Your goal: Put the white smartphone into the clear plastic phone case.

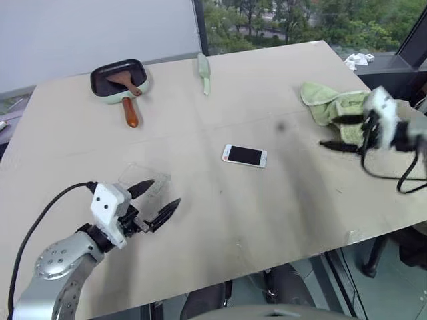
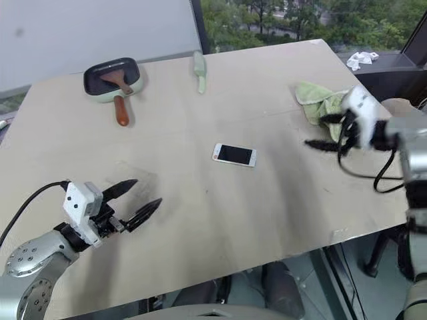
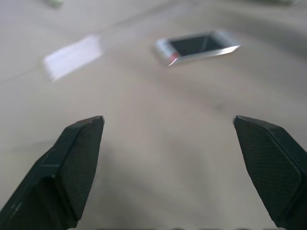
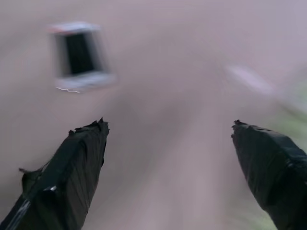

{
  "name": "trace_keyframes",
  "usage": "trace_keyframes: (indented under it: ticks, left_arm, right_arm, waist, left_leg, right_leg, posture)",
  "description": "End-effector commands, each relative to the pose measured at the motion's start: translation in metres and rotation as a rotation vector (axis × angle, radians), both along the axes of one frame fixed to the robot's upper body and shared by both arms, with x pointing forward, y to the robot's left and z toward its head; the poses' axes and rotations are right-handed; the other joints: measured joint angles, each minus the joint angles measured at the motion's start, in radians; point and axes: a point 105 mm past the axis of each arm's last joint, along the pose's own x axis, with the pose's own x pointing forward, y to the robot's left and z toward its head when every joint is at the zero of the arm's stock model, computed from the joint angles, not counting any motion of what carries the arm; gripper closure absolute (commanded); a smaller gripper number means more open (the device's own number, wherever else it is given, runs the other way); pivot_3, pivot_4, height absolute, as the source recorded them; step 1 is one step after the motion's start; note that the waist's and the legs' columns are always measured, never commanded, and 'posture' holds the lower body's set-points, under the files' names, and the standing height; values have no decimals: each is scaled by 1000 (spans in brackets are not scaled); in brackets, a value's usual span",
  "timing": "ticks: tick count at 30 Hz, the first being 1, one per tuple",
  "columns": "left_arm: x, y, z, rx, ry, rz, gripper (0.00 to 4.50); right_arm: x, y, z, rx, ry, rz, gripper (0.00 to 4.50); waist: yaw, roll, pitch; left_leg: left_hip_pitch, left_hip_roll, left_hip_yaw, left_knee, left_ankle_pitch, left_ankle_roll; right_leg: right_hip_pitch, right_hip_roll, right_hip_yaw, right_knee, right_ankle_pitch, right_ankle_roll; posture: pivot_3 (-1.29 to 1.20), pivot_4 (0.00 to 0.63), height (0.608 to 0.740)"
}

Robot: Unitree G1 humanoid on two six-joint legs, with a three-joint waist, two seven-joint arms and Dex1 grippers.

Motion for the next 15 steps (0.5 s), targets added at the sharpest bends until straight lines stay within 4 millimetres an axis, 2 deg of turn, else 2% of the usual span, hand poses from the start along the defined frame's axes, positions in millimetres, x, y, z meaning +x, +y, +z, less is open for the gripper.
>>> trace_keyframes:
  ticks: [1, 3, 7, 10, 13, 15]
  left_arm:
    - [11, 12, 2, 95, -37, -23, 0]
    - [15, 19, -1, 135, -19, -84, 0]
    - [31, 36, -6, 228, 51, -201, 0]
    - [40, 41, -10, 268, 95, -277, 0]
    - [48, 47, -17, 322, 150, -342, 0]
    - [55, 55, -19, 359, 184, -371, 0]
  right_arm:
    - [-52, 61, 7, 117, 27, 237, 50]
    - [-70, 77, -4, 133, 59, 286, 50]
    - [-71, 93, -11, 143, 23, 244, 50]
    - [-69, 95, -15, 121, -47, 220, 50]
    - [-83, 95, -11, 183, -112, 297, 50]
    - [-83, 91, -15, 147, -148, 293, 50]
  waist:
    - [10, 0, 0]
    - [23, 0, 0]
    - [23, -1, -1]
    - [18, -3, -1]
    - [16, -3, -2]
    - [13, -3, -2]
  left_leg:
    - [0, 0, 0, 0, 0, 0]
    - [-1, -1, -2, 1, 0, 0]
    - [0, -3, -3, 2, 0, 0]
    - [1, -3, -3, 2, 0, 0]
    - [0, -3, -3, 1, 0, 0]
    - [-1, -3, -3, 0, 0, 0]
  right_leg:
    - [0, 0, 0, 0, 0, 0]
    - [0, 0, -2, 0, 0, 0]
    - [1, -2, -3, 0, 0, 0]
    - [2, -1, -7, 0, 0, 0]
    - [1, -1, -7, -1, 0, 0]
    - [-1, -1, -8, -1, 0, 0]
  posture:
    - [0, 150, 740]
    - [0, 150, 740]
    - [0, 150, 740]
    - [0, 150, 740]
    - [0, 150, 740]
    - [0, 150, 740]
